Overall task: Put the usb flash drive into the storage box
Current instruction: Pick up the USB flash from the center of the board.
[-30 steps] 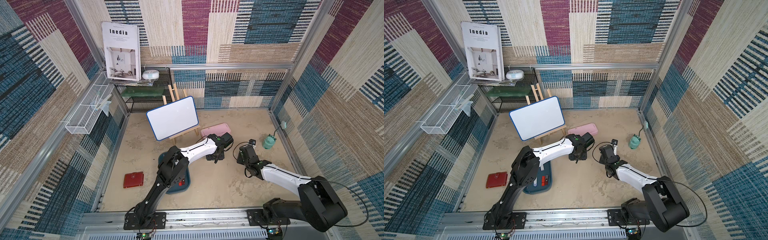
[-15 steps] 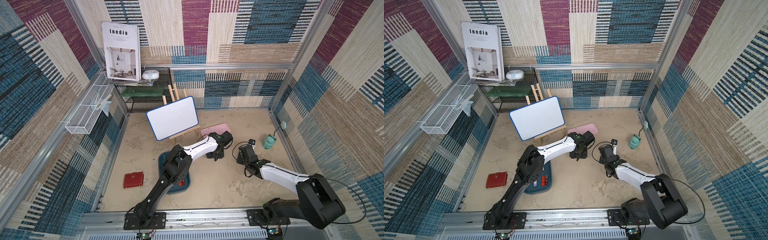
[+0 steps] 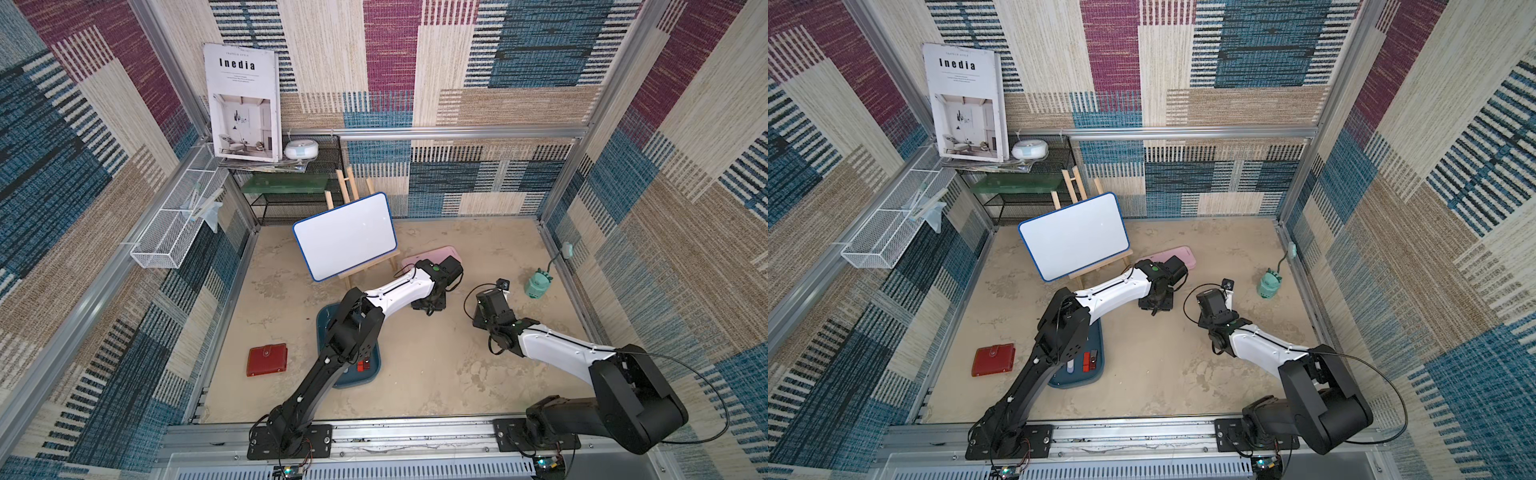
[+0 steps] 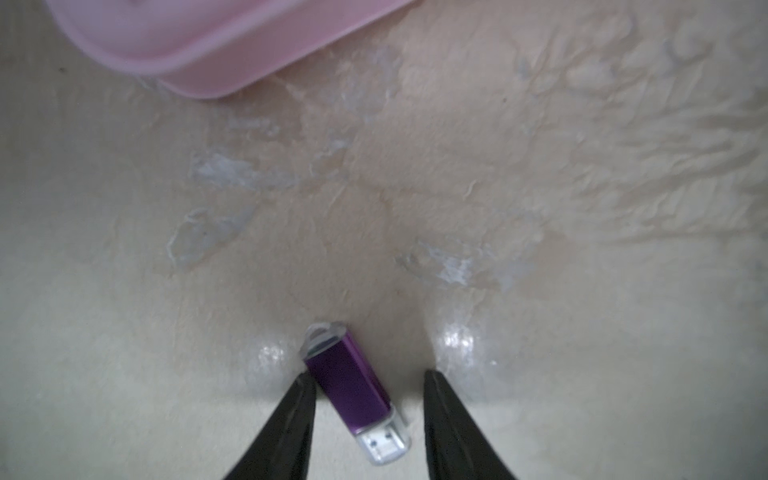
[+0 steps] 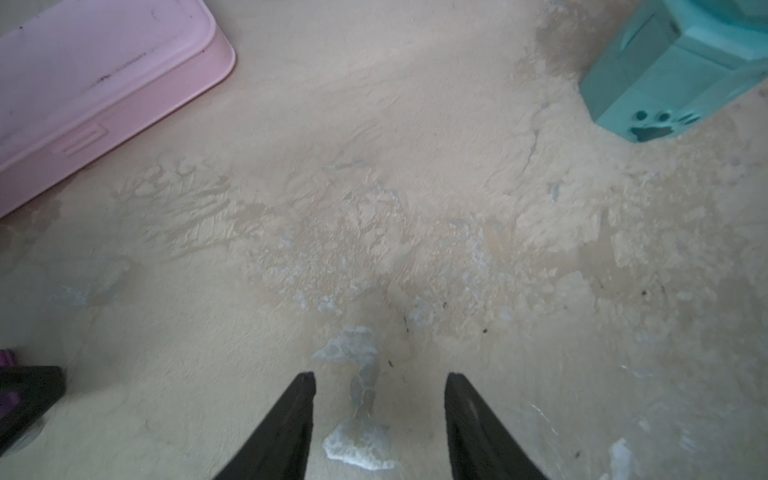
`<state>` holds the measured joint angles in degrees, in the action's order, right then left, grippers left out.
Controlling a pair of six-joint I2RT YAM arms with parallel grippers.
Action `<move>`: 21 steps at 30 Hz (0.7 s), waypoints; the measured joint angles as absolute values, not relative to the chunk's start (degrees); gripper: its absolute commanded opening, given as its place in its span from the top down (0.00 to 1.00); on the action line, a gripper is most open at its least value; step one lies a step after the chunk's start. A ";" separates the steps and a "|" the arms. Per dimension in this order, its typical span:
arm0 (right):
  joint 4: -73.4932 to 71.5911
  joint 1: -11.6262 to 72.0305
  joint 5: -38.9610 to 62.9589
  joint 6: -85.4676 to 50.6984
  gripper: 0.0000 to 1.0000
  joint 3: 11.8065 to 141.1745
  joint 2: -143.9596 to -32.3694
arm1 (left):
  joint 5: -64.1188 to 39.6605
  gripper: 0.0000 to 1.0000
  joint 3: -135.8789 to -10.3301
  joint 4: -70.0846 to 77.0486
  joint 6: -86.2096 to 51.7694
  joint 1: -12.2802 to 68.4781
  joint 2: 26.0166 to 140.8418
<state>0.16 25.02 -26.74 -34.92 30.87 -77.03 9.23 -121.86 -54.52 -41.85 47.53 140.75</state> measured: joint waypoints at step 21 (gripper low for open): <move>0.38 25.02 -26.52 -34.89 0.44 31.07 -77.58 | 10.90 0.84 -122.02 -54.63 -36.40 48.45 142.08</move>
<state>0.38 25.02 -26.52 -34.89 31.07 -77.58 10.90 -122.02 -54.63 -36.40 48.45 142.08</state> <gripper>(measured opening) 0.561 0.222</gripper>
